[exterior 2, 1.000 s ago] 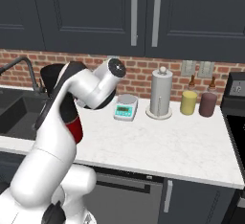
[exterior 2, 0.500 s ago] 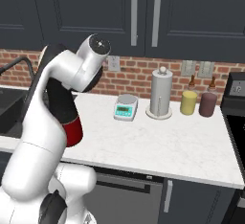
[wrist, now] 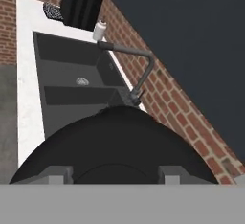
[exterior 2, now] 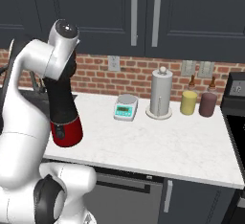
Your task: Close the lid blender by securely placing the lid on top.
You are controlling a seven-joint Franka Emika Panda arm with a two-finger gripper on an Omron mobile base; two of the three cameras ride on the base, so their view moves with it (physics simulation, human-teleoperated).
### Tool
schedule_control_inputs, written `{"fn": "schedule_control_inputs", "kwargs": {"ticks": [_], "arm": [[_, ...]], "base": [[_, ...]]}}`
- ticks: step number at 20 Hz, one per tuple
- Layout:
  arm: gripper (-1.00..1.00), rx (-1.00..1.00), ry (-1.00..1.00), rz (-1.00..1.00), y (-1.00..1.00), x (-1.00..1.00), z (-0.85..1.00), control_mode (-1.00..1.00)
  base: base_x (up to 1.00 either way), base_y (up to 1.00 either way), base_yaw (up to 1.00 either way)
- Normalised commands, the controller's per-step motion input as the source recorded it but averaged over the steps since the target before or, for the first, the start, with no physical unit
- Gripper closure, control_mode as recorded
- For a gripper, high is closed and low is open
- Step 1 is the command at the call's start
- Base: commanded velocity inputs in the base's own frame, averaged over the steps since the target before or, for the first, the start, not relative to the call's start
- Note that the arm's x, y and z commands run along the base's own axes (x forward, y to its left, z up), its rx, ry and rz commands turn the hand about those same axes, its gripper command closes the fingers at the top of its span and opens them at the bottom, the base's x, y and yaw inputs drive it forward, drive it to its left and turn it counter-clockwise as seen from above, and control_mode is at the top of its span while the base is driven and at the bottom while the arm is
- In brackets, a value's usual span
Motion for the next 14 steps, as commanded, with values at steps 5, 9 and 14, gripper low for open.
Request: {"fn": "schedule_control_inputs", "kwargs": {"ticks": [5,9,14], "arm": [[1.0,0.0,0.06,-0.03,0.48,0.1,0.0,-1.0],[1.0,0.01,0.08,-0.12,0.07,0.31,0.0,-1.0],[1.0,0.03,0.04,-0.13,0.07,0.34,0.0,-1.0]], "base": [[0.0,0.0,0.0],[0.0,0.0,0.0],[0.0,0.0,0.0]]}}
